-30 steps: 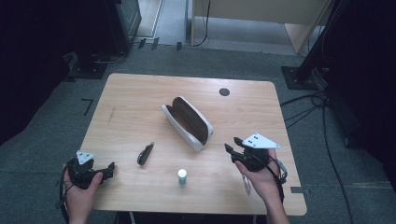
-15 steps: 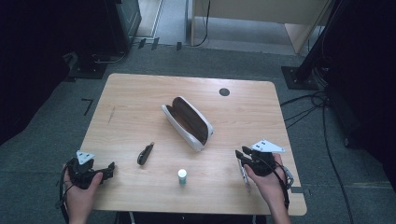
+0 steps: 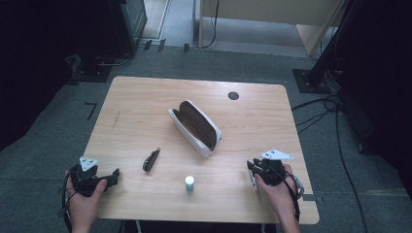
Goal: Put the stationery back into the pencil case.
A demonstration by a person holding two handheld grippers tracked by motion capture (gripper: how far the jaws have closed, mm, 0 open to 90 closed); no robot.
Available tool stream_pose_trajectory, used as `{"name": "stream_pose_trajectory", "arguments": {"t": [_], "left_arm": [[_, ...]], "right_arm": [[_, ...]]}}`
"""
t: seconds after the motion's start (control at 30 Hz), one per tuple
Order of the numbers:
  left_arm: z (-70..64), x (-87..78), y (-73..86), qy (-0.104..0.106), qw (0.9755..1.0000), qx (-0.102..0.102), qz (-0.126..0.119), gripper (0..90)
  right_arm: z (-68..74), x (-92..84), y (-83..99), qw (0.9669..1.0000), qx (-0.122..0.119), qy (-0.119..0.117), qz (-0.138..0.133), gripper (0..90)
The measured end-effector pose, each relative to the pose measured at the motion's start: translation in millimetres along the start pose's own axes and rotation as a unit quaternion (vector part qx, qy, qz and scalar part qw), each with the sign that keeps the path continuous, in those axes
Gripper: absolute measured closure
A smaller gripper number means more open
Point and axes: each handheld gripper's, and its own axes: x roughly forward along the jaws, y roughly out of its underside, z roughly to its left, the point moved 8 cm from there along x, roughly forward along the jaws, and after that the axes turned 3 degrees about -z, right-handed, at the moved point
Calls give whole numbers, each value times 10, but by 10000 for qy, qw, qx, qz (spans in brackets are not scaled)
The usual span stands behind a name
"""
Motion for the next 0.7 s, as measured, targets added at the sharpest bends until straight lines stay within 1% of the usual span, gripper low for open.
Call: {"name": "stream_pose_trajectory", "arguments": {"t": [0.1,0.17,0.37,0.4,0.43,0.5,0.57,0.7], "left_arm": [[-2,0,1,3,10000,12,-1,0],[-2,0,1,4,10000,13,-4,0],[-3,0,1,1,10000,14,-4,0],[-3,0,1,4,10000,14,-3,0],[-3,0,1,2,10000,13,-5,0],[-3,0,1,1,10000,13,-5,0],[-5,-1,2,3,10000,15,-4,0],[-5,-1,2,3,10000,15,-4,0]], "right_arm": [[8,-39,78,10000,36,27,5,661],[10,-81,147,9999,126,-10,-8,663],[-5,-228,348,9995,291,-76,-36,676],[4,-261,413,9993,349,-114,-25,675],[4,-261,413,9993,349,-114,-25,675],[44,-294,482,9989,409,-219,17,671],[83,-324,532,9987,438,-263,30,664],[125,-378,621,9988,442,-226,5,647]]}}
